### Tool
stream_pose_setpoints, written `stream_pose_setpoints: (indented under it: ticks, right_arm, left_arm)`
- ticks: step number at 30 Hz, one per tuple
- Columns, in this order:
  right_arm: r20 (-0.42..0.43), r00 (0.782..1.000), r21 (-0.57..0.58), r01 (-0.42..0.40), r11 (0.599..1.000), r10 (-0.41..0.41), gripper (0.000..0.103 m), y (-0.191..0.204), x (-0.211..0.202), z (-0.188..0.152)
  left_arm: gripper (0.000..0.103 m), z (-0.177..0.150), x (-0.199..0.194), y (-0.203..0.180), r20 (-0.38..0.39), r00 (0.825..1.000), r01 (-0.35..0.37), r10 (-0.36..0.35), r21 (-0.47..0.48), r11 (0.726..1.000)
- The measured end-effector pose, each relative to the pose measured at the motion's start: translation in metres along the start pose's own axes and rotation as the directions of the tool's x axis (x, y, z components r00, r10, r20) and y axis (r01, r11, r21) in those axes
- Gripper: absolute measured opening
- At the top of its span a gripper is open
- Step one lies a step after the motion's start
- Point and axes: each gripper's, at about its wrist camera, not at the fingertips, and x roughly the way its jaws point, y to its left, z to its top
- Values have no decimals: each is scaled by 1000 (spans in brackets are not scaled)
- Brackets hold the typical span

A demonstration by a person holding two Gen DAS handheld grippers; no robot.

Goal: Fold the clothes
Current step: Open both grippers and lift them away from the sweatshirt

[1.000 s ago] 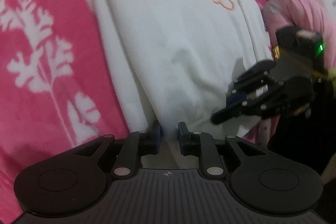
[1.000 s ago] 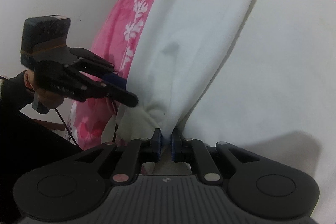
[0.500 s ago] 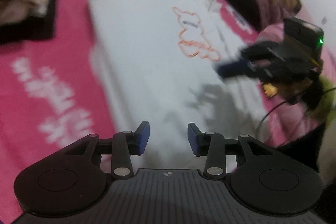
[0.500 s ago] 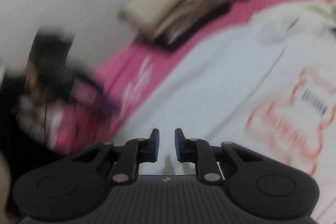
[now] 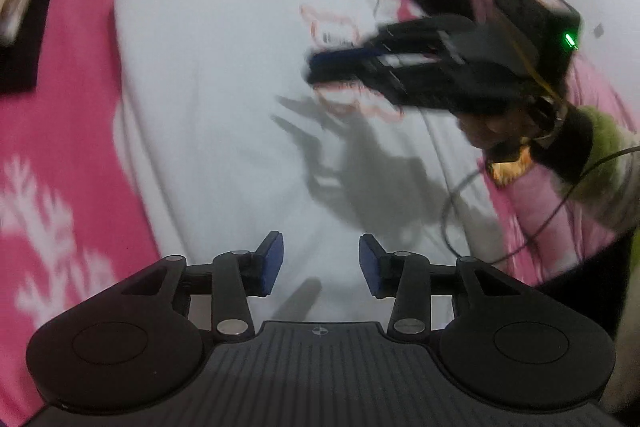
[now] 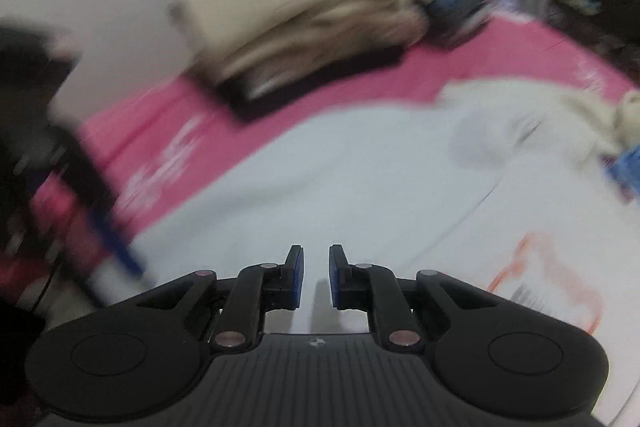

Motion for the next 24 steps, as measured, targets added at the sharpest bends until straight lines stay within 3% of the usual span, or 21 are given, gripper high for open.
stream_pose_setpoints:
  ticks: [3,6,9,12,14,17,20,22,24]
  right_arm:
    - [11,992,72,124,990,-125,14,-37,39,5]
    - [-26,990,170,142,975,-140,13,-63,42,2]
    - [-65,987,266,159,951,-147,14,-89,43,-2]
    - [1,987,298,154,942,-161,16,-95,30,7]
    - [67,988,336,111,935,-141,16,-100,27,17]
    - [137,982,329,82,941,-134,16,-101,36,28]
    - [116,982,344,102,933,-150,16,-116,61,26]
    - [-8,986,378,157,913,-166,12,-132,85,22]
    - [6,990,415,126,901,-141,12,-142,84,19]
  left_arm:
    - [42,-4,27,1,-40,999,-3,3,-2,1000]
    - [42,-15,39,-3,-70,997,17,-17,9,1000]
    - [42,1,28,-5,-33,999,27,-26,19,999]
    - [43,34,4,9,92,996,-15,13,21,1000]
    - [47,57,-3,27,191,976,-95,100,-32,995]
    - [50,85,-6,61,309,919,-212,246,-141,967]
    - [50,109,4,81,363,871,-287,331,-170,943]
    - [52,124,15,88,370,864,-305,340,-153,940]
    - [53,134,26,89,370,867,-299,333,-149,943]
